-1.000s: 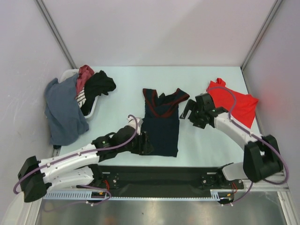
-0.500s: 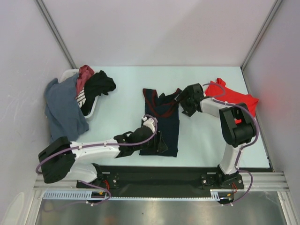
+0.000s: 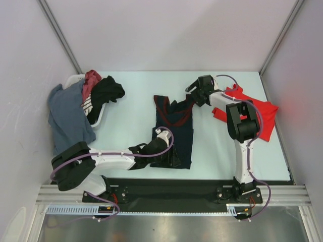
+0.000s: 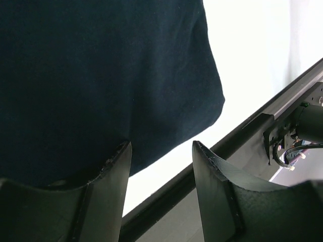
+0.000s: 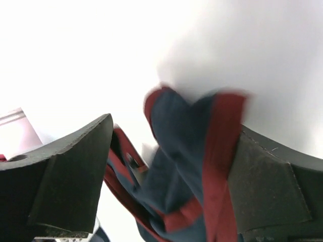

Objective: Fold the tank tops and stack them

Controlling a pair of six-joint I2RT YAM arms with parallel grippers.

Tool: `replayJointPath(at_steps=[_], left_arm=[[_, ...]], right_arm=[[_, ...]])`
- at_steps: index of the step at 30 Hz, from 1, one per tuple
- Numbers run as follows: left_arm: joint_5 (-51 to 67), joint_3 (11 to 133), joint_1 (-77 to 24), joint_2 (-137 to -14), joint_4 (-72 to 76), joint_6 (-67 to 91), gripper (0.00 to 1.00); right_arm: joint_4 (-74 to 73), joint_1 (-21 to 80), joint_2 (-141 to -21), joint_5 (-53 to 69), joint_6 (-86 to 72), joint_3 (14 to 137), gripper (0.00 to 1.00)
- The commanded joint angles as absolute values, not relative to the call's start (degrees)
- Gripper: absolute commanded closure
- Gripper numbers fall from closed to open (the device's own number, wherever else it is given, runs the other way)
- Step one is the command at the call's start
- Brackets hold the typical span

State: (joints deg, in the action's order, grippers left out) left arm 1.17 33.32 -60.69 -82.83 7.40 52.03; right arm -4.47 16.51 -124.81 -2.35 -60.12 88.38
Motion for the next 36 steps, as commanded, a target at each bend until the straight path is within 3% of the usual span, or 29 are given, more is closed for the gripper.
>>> replayJointPath(at_steps=[1,2,4,5,9,11,15,18,24,27,36], left_arm=[[2.20,32.43,-61.00,-82.18,7.30,52.21,0.44],[1.76,32.26,-61.00,-81.92,7.12,52.12,0.44],[1.67,31.99,-61.00,-81.13,6.86,52.21,0.44],[1.67,31.82,-61.00,-80.78,6.77,52.21,0.43],[1.23,31.91,-61.00,-79.90,5.89,52.12,0.44],[0.97,31.82,-61.08,-79.28,5.19,51.95,0.44],[0.62,31.11,-61.08,-78.40,4.40,51.86,0.44],[0.35,31.03,-61.00,-78.31,4.13,51.77,0.44],[0.18,31.81,-60.91,-76.38,0.72,50.98,0.44],[-2.20,33.48,-59.95,-72.26,-5.42,48.87,0.44],[-1.85,38.67,-38.62,-56.78,-20.47,40.43,0.40]], right_arm=[[-3.86,17.05,-126.38,-3.52,-56.96,97.52,0.16],[-4.48,17.66,-126.91,-3.43,-56.34,99.04,0.20],[-4.31,18.19,-127.61,-2.03,-54.76,101.59,0.87],[-4.57,18.37,-128.14,-1.50,-54.76,104.21,1.00],[-9.05,19.33,-131.47,-2.90,-53.36,110.12,0.99],[-10.28,19.69,-132.80,-2.81,-50.90,112.49,0.85],[-13.00,20.56,-133.95,-5.53,-46.51,115.48,0.37],[-16.96,21.97,-134.12,-11.15,-41.06,117.68,0.27],[-18.10,22.06,-132.37,-9.23,-36.83,116.72,0.36],[-17.58,22.15,-130.52,-7.83,-31.76,114.53,0.35],[-20.56,22.85,-129.03,5.09,-21.72,112.50,0.37]])
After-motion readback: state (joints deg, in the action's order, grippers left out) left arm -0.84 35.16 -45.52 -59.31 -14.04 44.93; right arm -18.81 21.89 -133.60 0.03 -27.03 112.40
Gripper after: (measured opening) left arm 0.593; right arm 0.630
